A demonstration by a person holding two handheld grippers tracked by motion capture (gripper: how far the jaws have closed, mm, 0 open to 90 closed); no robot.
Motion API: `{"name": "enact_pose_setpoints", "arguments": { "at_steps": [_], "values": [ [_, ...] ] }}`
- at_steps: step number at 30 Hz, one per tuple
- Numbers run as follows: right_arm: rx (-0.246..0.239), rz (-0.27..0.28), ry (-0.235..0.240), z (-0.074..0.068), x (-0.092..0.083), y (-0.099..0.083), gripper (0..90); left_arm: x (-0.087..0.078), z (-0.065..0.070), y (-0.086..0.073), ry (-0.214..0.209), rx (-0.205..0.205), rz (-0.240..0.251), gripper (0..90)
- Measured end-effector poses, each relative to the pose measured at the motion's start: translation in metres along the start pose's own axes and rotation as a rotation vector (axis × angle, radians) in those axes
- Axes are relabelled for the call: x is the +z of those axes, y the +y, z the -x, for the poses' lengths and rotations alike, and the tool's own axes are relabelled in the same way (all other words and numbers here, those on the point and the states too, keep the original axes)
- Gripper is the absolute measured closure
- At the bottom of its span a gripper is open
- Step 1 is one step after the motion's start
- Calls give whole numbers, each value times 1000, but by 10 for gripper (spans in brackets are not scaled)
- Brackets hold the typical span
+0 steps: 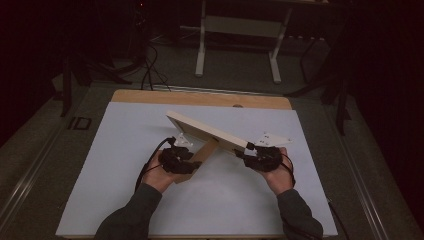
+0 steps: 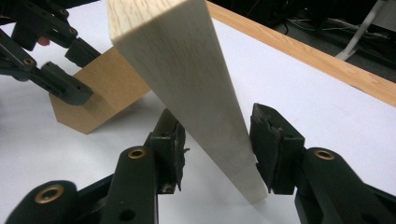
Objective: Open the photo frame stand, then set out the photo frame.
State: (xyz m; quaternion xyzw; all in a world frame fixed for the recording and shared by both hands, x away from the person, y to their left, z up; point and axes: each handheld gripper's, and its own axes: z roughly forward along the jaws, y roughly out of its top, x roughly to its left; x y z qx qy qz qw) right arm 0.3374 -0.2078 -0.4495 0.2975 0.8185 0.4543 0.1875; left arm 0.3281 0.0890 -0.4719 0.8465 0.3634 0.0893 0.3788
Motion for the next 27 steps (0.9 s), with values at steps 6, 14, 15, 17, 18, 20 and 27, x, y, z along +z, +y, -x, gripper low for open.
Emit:
{"name": "enact_pose_setpoints", "arguments": {
  "at_steps": [6,14,15,17,18,20,27],
  "values": [
    [0,0,4,0,0,0,552,-9,-4,1,18,-68,36,512],
    [3,-3,6,2,-1,-1,553,-22,-7,2,-3,-112,96,522],
    [6,-2,6,2,-1,-2,553,-22,-7,2,-5,-115,102,524],
    [9,2,9,2,-2,-2,553,-24,-7,2,-7,-113,105,524],
    [9,2,10,2,-2,-2,553,-24,-8,2,-5,-115,107,524],
    [10,-1,11,2,-2,-2,552,-24,-8,2,4,-117,105,530],
    [14,1,17,0,-2,-3,502,-27,-7,3,19,-126,110,555]
  ]
}}
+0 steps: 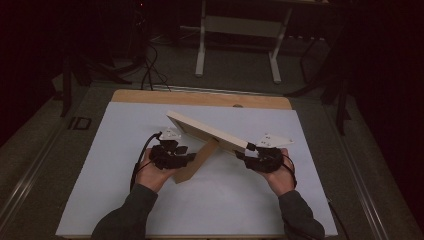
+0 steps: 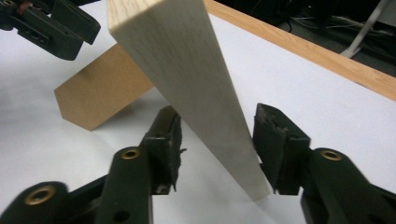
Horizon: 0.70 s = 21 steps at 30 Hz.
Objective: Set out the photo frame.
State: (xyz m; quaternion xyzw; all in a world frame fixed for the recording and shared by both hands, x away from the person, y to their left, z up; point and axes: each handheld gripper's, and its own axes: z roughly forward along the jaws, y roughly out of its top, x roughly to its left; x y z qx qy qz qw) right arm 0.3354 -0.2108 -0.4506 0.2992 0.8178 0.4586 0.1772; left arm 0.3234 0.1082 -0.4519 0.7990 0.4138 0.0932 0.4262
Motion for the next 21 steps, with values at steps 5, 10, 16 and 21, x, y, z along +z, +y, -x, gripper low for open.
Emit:
{"name": "enact_pose_setpoints", "arguments": {
  "at_steps": [5,10,16,21],
  "values": [
    [-5,-4,7,-1,0,0,467,-3,-1,1,-1,9,10,540],
    [-1,-8,3,0,0,-1,430,-3,-1,0,6,26,13,541],
    [3,-13,-4,2,-1,-5,417,-4,1,3,4,44,22,495],
    [1,-17,5,3,-3,-7,435,-5,2,6,7,55,25,493]
  ]
}}
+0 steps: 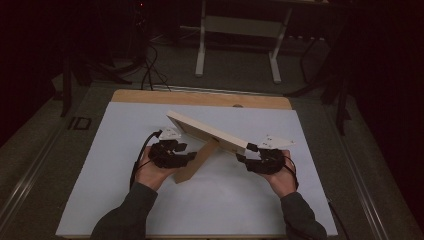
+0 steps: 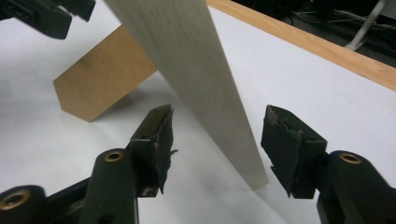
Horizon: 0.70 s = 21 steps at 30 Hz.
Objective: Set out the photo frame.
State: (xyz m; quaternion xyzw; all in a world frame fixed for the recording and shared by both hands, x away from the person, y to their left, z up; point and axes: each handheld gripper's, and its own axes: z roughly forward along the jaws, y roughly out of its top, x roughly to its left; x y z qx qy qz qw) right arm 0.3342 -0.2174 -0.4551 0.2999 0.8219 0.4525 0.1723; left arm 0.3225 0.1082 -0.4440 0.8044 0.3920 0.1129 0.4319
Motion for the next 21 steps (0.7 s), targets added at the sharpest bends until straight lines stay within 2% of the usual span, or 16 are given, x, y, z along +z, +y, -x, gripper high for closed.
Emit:
{"name": "enact_pose_setpoints", "arguments": {
  "at_steps": [1,5,12,21],
  "values": [
    [-2,4,5,2,-2,-1,453,0,1,2,13,8,9,509],
    [6,8,10,5,-6,-3,474,-2,0,4,18,5,23,546],
    [8,13,1,9,-12,-6,555,-6,3,8,7,18,47,636],
    [-10,5,35,12,-16,-9,664,-5,9,19,14,37,58,695]
  ]
}}
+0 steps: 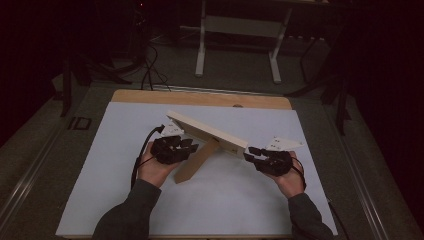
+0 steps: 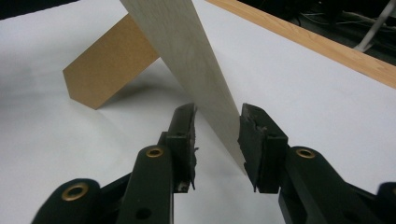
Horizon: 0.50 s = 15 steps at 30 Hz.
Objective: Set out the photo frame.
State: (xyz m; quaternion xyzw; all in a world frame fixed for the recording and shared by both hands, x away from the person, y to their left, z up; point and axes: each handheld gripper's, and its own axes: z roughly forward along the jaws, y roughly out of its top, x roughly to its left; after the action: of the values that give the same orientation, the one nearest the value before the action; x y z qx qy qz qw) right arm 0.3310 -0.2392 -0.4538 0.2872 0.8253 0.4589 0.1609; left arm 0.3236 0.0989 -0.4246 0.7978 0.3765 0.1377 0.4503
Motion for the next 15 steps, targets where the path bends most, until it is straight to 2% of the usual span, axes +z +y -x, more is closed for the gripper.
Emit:
{"name": "enact_pose_setpoints", "arguments": {
  "at_steps": [5,10,15],
  "values": [
    [4,10,14,5,-8,-3,695,3,1,4,11,-13,5,723],
    [20,11,-18,9,-9,-3,768,10,5,8,38,-17,-11,750],
    [49,13,-56,15,-1,-3,851,16,10,11,51,-7,-20,805]
  ]
}}
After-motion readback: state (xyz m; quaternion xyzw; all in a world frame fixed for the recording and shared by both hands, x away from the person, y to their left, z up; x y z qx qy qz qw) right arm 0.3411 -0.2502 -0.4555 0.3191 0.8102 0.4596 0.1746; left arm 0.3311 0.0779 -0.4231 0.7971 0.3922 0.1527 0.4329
